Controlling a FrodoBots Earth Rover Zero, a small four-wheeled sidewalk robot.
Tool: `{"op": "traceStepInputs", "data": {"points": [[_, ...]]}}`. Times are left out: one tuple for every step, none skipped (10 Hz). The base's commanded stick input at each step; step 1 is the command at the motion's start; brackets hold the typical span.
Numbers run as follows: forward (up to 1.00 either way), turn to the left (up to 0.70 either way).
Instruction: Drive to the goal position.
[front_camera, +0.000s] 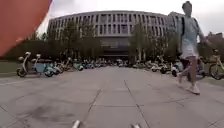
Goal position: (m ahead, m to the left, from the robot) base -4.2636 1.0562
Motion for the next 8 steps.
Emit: {"op": "traceStepInputs", "data": {"points": [[0.0,0.85],[0.0,0.85],[0.0,0.85],[0.0,0.85],[0.0,0.85],[0.0,0.85],[0.0,0.85],[0.0,0.85]]}}
